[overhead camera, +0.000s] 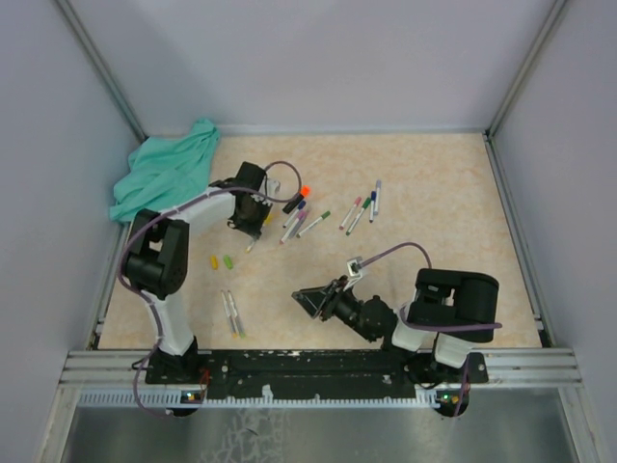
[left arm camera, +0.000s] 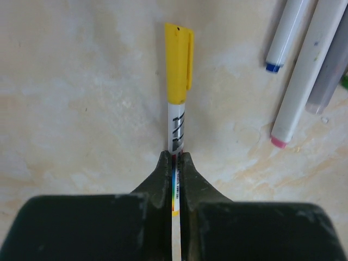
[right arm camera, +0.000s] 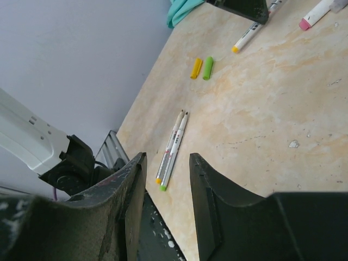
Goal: Open the pen caps
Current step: Pick up the pen from the center of the board.
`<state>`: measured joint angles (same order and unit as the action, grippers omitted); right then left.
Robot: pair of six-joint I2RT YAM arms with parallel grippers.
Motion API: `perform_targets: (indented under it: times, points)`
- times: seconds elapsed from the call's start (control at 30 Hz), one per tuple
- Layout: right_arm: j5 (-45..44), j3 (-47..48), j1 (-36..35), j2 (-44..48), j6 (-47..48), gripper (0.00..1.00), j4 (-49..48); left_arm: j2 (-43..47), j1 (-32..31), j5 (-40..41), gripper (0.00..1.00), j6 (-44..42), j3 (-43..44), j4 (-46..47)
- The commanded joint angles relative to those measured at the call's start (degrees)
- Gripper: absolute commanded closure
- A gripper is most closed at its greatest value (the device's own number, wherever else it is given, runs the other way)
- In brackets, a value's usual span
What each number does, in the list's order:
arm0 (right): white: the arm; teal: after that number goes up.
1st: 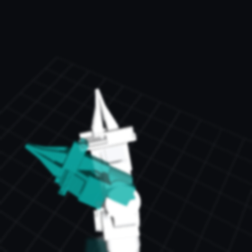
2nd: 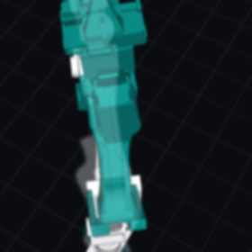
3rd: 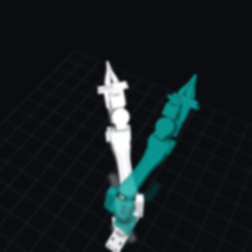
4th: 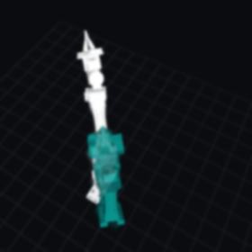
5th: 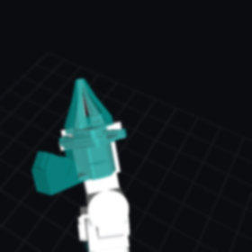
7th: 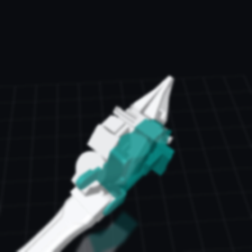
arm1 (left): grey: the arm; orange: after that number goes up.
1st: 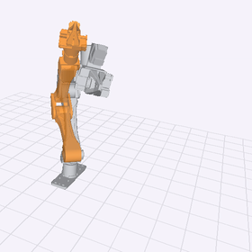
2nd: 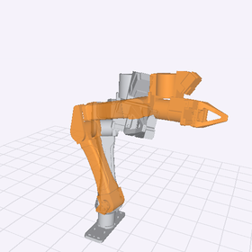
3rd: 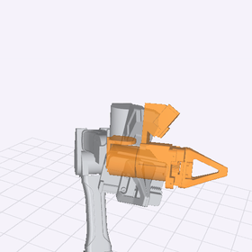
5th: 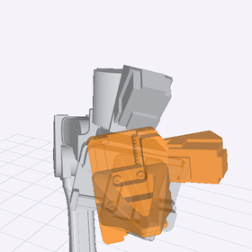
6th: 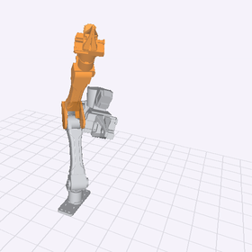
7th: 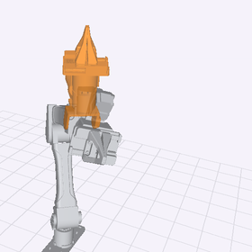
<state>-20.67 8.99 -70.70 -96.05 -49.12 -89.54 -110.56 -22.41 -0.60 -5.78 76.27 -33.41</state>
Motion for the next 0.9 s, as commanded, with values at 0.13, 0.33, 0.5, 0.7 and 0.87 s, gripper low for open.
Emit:
perform_targets:
  times: [0.13, 0.33, 0.5, 0.7, 0.87]
  points:
    - [2.84, 3.88, 0.18, 6.10, 5.30, 0.62, 1.40, 18.43, -0.20, -0.44, 1.00, 5.45, -8.52, 5.52]
    - [-4.55, 11.69, -5.40, 15.37, 17.54, 0.61, 27.25, 39.32, -0.18, -10.31, 1.00, 12.92, -23.47, 18.11]
    - [-4.31, 9.34, -5.51, 14.49, 18.57, 0.58, 19.91, 54.61, 0.01, -21.32, 1.00, 21.44, -38.31, 31.78]
    - [-1.13, 17.10, -5.43, 12.32, 23.99, 0.35, 26.37, 64.24, 0.59, -26.41, 1.00, 23.00, -42.09, 34.04]
    - [-0.89, 17.62, -3.86, 11.16, 25.09, 0.28, 20.37, 66.28, 1.74, -32.07, 1.00, 24.25, -43.88, 35.35]
